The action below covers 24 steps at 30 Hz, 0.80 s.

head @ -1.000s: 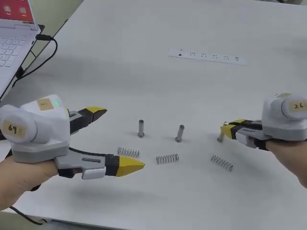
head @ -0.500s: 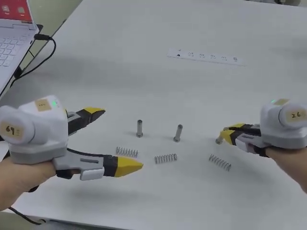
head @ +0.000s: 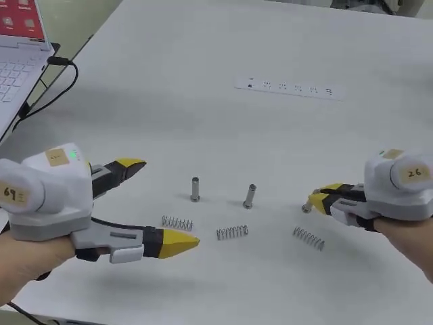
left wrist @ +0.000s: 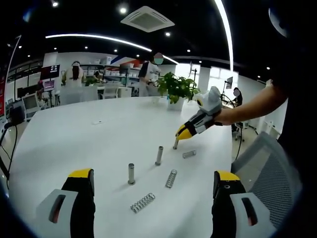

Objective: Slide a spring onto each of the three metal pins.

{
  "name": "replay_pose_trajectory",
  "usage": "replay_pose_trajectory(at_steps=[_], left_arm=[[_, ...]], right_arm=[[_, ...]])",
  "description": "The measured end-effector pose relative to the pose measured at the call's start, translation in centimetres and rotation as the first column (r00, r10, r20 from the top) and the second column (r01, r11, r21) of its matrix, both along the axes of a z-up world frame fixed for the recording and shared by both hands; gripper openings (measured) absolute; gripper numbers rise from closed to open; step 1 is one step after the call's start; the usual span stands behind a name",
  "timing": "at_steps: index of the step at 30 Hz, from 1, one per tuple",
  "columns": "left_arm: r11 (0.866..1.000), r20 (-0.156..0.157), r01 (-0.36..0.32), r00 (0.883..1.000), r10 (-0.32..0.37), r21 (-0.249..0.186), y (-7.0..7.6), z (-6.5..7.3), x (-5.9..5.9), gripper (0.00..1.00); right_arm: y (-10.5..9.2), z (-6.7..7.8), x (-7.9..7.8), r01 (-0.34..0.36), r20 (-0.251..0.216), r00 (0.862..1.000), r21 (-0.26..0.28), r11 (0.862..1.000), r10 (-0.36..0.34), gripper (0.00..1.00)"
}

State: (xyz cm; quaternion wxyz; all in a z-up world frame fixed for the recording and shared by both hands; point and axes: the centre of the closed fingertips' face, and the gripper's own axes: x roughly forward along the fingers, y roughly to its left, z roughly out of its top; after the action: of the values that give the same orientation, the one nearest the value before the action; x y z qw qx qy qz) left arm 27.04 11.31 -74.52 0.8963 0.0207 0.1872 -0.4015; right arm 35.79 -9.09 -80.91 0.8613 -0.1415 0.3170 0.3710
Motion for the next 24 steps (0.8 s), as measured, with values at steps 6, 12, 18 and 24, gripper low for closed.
replay_pose_trajectory(at_steps=[6, 12, 18, 24], left_arm=[[1.0, 0.0, 0.005, 1.0, -0.005, 0.0, -0.09, 0.12, 0.06, 0.98], [1.0, 0.0, 0.001, 1.0, -0.001, 0.001, 0.02, 0.2, 0.2, 0.98], [1.0, 0.001, 0.002, 1.0, -0.002, 0.003, -0.03, 0.24, 0.15, 0.98], [1.0, 0.001, 0.001, 1.0, -0.002, 0.005, -0.02, 0.23, 0.12, 0.98]], right_arm=[[-0.04, 0.11, 0.04, -0.002, -0.003, 1.0, 0.004, 1.0, 0.002, 0.13], [0.02, 0.11, -0.15, 0.003, -0.014, 1.0, 0.023, 1.0, -0.003, 0.2], [0.08, 0.33, -0.52, 0.015, -0.001, 1.0, 0.046, 0.999, -0.015, 0.32], [-0.27, 0.34, -0.43, 0.028, 0.004, 1.0, 0.056, 0.998, -0.029, 0.44]])
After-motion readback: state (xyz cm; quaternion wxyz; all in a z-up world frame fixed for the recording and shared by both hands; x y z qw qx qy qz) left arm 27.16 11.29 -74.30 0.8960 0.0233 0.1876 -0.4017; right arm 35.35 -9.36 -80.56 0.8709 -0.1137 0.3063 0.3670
